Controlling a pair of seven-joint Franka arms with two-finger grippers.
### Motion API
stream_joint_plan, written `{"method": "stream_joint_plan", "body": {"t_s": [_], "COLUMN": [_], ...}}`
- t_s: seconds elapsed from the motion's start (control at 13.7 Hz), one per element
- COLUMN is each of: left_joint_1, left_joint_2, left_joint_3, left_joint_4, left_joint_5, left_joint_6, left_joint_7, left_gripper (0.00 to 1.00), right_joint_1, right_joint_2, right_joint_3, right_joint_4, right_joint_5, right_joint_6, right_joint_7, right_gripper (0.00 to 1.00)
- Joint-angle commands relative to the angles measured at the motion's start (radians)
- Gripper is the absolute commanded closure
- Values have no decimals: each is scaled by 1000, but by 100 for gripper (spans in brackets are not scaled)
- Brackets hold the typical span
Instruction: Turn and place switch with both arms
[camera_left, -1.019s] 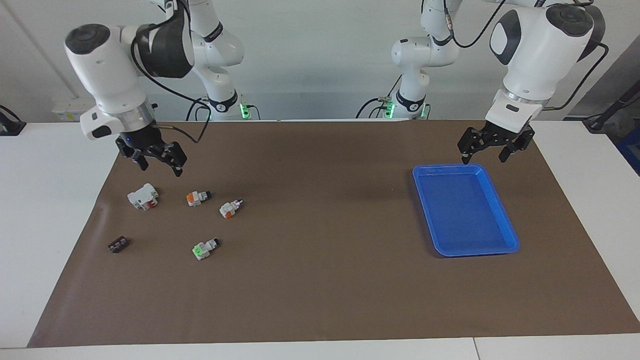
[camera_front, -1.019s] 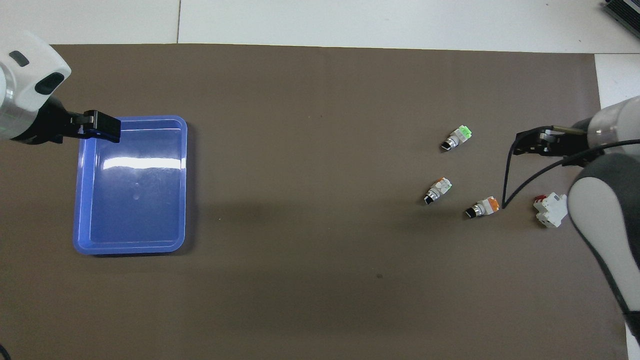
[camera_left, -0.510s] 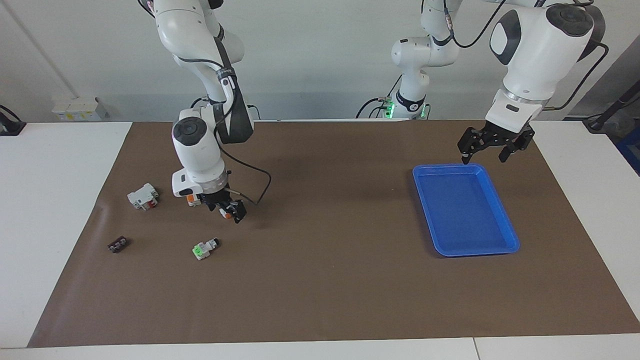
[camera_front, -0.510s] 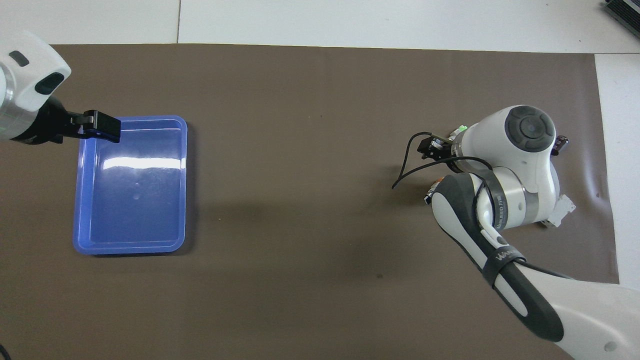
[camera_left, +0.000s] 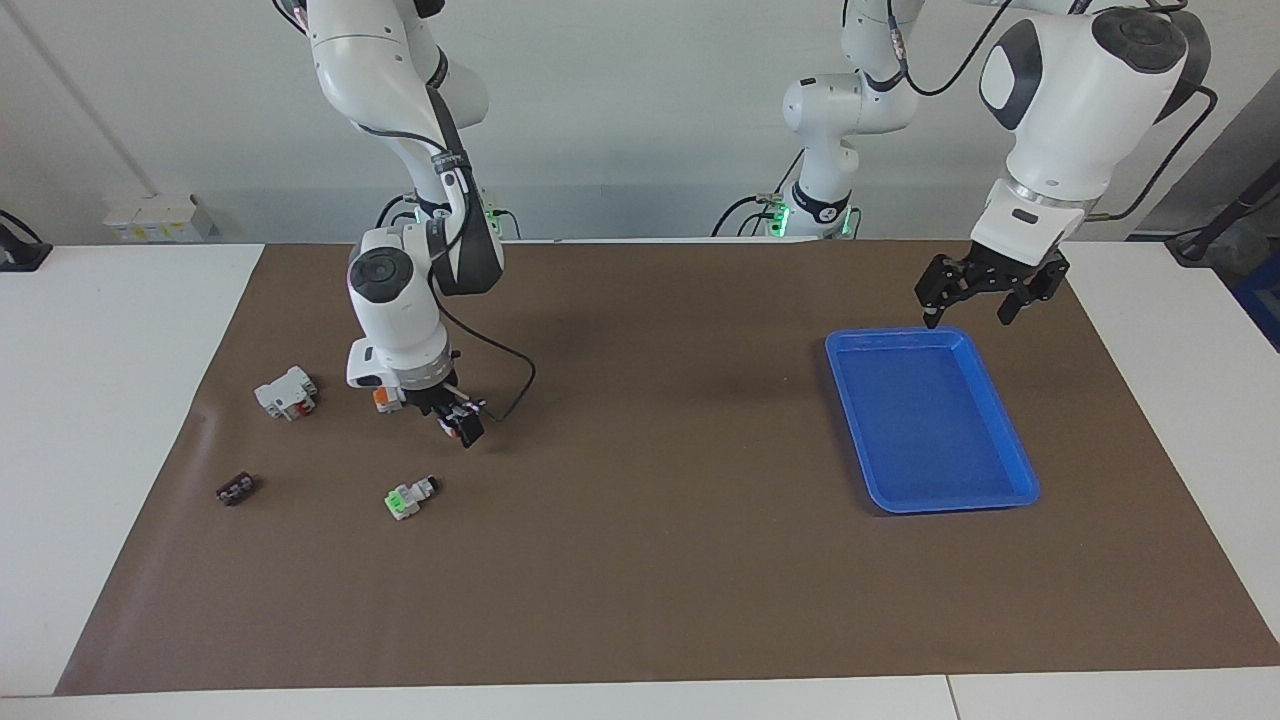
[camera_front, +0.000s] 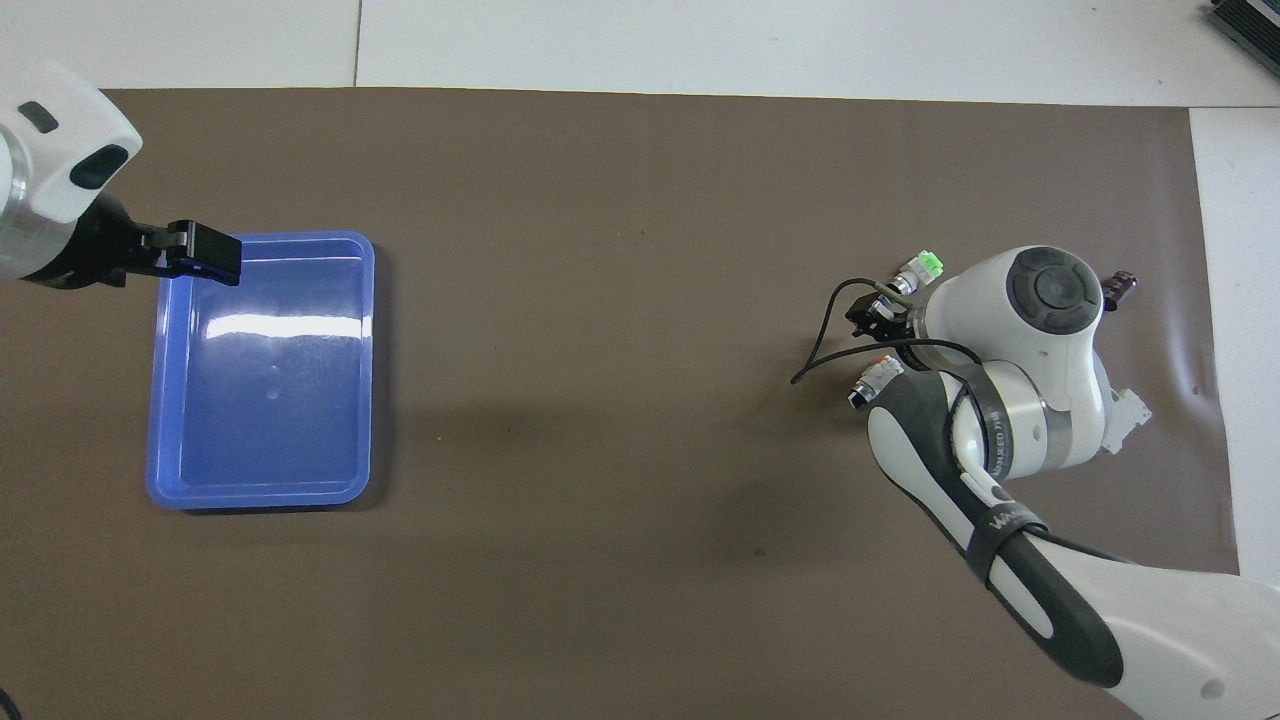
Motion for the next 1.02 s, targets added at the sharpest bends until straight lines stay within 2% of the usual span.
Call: {"method": "stream_joint_plan", "body": {"t_s": [0.0, 0.58, 0.73, 0.95], "left_joint_1": [7, 7, 7, 5], "left_joint_2": [-31, -31, -31, -31], "left_joint_3": [2, 2, 2, 2], "left_joint_4": [-37, -37, -37, -37], "left_joint_5": [-12, -12, -12, -12], "left_joint_6": [10, 10, 10, 10], "left_joint_7": [-1, -1, -1, -1], "left_gripper": [0, 0, 0, 0], "right_joint_1": [-16, -30, -30, -30], "right_joint_2": [-47, -59, -57, -57], "right_joint_3": [8, 10, 8, 8], "right_joint_4": [-68, -94, -96, -103], "right_joint_5": [8, 48, 114, 123], "right_joint_6": [8, 17, 20, 22], "right_joint_7": [56, 78, 67, 61], "right_gripper": [0, 0, 0, 0]}}
